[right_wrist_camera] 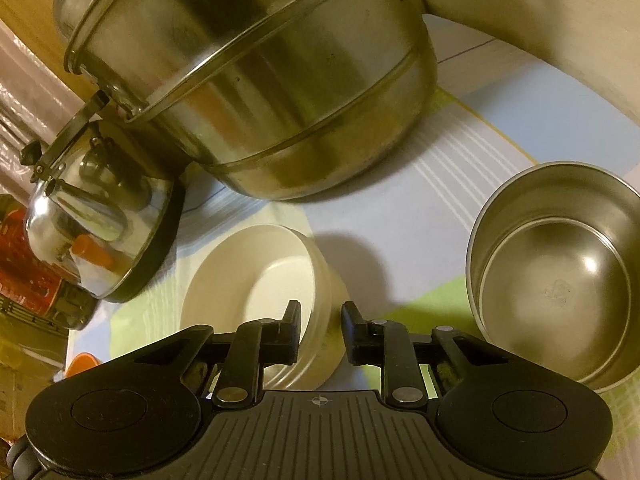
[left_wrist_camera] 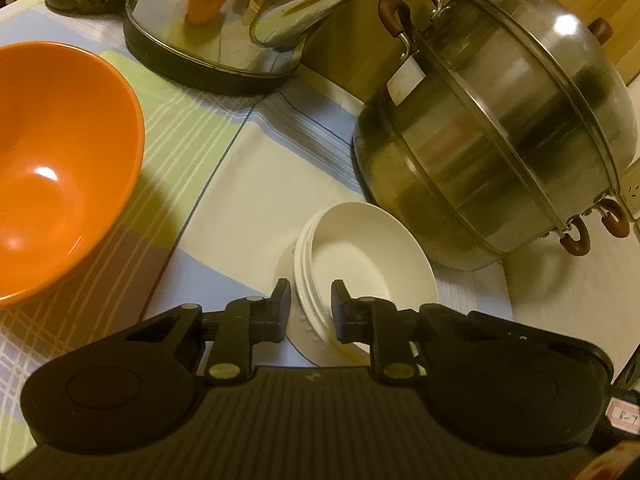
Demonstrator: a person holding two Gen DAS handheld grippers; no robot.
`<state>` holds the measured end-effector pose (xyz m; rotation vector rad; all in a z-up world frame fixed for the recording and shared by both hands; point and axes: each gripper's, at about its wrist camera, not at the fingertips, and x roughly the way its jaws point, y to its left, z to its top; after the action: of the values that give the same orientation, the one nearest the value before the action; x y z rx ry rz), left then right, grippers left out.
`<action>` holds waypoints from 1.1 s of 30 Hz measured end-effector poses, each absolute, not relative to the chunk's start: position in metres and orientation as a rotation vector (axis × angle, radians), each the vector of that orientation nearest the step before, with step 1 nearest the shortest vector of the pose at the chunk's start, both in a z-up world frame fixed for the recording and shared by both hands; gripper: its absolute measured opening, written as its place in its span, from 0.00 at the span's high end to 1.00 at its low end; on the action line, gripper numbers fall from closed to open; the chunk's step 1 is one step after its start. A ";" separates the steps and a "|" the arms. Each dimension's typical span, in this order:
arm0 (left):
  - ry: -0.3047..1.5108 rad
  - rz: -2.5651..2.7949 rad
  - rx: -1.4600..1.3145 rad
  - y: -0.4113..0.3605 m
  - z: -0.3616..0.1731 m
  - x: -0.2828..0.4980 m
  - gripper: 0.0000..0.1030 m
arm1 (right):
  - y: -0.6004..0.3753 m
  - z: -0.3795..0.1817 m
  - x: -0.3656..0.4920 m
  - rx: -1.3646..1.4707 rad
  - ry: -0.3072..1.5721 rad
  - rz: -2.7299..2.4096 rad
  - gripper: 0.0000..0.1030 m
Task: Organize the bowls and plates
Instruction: 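Lift the white bowl stack with both grippers toward the orange bowl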
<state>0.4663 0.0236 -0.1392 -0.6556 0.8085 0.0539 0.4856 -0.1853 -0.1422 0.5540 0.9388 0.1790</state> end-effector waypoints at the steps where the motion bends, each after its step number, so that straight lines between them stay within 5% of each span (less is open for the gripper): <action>1: 0.809 0.054 -0.652 0.023 -0.139 0.467 0.81 | -0.185 -0.142 0.486 0.553 0.939 0.178 0.78; 33: 0.797 0.012 -0.632 0.025 -0.089 0.438 0.86 | -0.189 -0.092 0.459 0.527 0.906 0.202 0.86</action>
<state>0.4376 0.0251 -0.0887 -0.6316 0.7975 0.0119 0.4595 -0.1894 -0.0915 0.5265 0.9062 0.2023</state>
